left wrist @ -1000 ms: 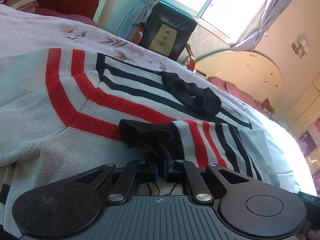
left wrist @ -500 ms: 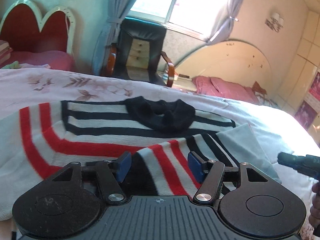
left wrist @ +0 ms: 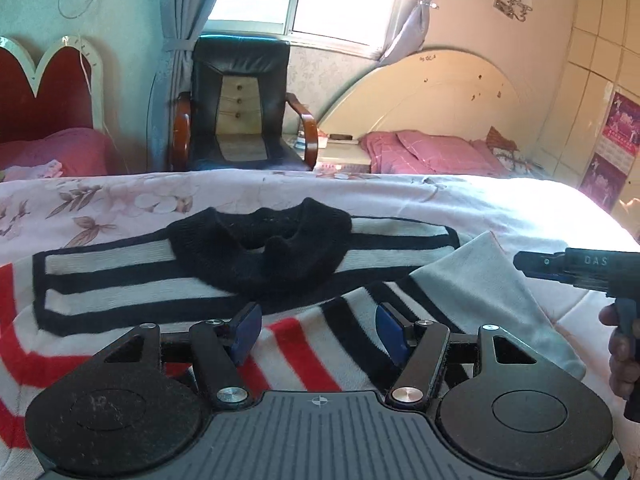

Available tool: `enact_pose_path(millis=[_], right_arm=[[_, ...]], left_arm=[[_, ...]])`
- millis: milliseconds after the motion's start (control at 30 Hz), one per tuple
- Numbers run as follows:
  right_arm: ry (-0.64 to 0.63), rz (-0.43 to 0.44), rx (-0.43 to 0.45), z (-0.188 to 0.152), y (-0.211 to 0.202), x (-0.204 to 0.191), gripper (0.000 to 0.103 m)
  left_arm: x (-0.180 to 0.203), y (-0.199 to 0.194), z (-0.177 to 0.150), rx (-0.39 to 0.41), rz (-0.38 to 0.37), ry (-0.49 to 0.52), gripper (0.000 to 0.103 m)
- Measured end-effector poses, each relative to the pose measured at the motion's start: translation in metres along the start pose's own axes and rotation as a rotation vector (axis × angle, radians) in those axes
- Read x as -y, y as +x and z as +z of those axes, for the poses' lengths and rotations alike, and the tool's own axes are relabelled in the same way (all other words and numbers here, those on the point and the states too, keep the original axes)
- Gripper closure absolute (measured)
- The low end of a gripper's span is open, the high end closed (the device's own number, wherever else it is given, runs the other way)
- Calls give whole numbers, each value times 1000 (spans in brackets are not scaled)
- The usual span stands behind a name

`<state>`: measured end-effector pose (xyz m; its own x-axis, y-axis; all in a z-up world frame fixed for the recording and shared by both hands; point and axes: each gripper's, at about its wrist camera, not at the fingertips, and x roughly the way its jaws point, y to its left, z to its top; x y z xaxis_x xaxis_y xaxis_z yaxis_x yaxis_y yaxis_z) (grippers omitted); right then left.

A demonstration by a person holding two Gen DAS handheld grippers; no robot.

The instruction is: Fold small clothes

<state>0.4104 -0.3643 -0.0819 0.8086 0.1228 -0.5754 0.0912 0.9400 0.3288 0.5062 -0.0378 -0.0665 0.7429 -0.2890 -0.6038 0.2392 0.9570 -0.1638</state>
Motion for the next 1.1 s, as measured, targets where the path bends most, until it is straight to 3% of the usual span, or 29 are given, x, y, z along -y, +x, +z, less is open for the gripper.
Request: enact_pose_path(millis=[100,167,233,367,467,533,600,733,833,967,1100], right_arm=[[33,17,-6,11,17,8,75],[17,24,-24,14,28,8,90],[-49,-86,-78,12,42,7,98],[-88,-112,-56,13,31,3,90],[-96,-26,-17,9,11,-7,87],[-189,-71,-97,-3,21,-20,87],[-246,-108,-95,-10,21,-30,86],[-218,-74,-34,-3,-12,-42,78],[-218,-58,-14,-9,-40,-45,76],[-170,-51,-30,-23,-67,-37,74],[-93,-51,-63,-40,-82,-31,73]], left_arm=[[3,19,0,-30,0,-12,41],[2,29,-6,-54,57,3,41],[0,25,-8,-41,95,-4,41],[-2,15,-10,-44,139,-3,41],[1,19,-15,-47,160,21,37],[2,20,-12,-57,173,21,35],[-1,8,-9,-42,171,-19,35],[-33,-45,-29,36,155,-169,34],[-75,-105,-66,121,182,-308,34],[-152,-180,-125,196,344,-496,34],[-239,-233,-180,255,487,-770,35]])
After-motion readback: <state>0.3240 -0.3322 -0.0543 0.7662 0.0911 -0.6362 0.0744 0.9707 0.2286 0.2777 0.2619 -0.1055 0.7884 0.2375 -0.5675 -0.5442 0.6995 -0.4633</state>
